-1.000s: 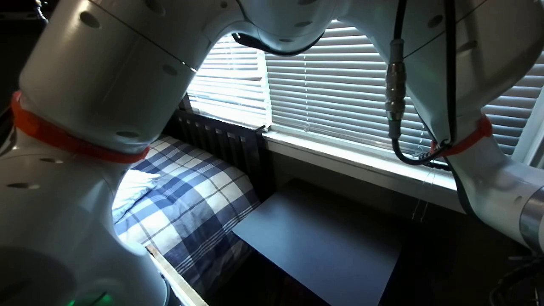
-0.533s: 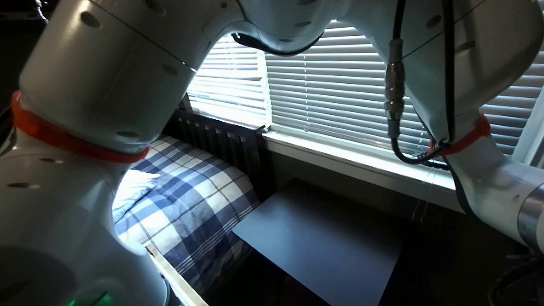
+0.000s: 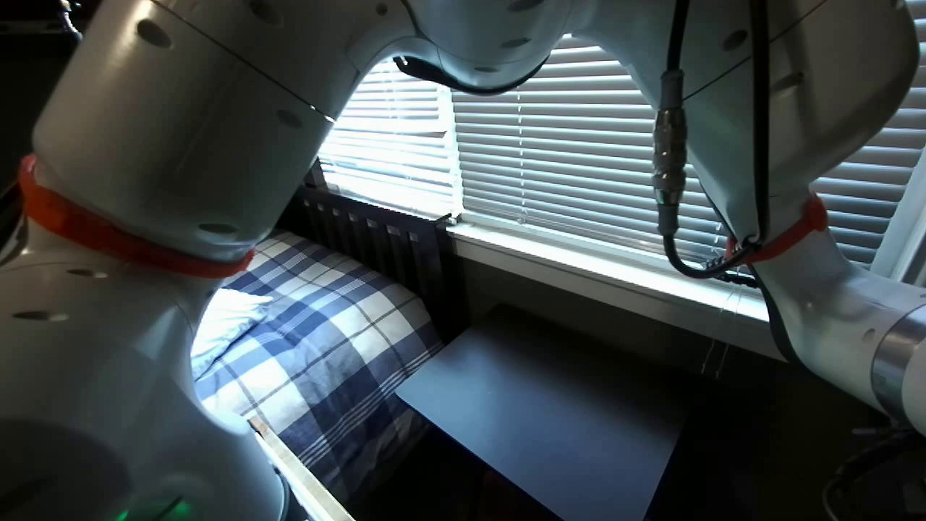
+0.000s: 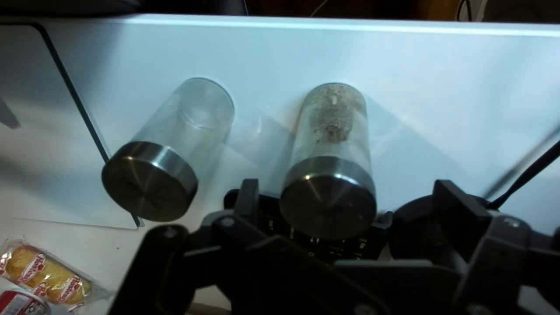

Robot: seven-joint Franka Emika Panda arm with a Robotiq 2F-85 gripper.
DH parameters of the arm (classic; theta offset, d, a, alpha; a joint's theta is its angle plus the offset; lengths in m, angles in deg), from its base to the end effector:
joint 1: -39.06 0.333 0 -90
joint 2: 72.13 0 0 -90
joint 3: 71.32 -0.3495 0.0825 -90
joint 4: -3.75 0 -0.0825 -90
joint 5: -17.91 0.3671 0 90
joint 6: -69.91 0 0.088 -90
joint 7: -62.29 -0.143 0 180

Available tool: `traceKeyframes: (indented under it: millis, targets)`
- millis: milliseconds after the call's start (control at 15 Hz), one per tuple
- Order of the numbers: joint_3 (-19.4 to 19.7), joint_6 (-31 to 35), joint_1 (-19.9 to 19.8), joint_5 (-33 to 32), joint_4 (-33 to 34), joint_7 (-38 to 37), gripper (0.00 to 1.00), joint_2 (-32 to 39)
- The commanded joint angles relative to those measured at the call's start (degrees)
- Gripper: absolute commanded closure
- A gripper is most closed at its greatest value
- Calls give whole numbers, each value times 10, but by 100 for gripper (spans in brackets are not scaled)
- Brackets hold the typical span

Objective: Put the bottle to the left

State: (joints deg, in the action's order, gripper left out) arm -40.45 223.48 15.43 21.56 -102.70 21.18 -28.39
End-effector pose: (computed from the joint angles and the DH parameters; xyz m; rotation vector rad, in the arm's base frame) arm 0.4099 -0.5289 0.1747 1.9823 -1.9766 0.1782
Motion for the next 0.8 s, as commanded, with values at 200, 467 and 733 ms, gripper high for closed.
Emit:
traceKeyframes:
  millis: [200,467,733]
  targets:
    - [-11,-5,-4,21,-3,22,40,-4]
    - [-10,-3,-5,23,-9,25,70,-15]
    - [-12,14,-7,26,-39,47,75,-63]
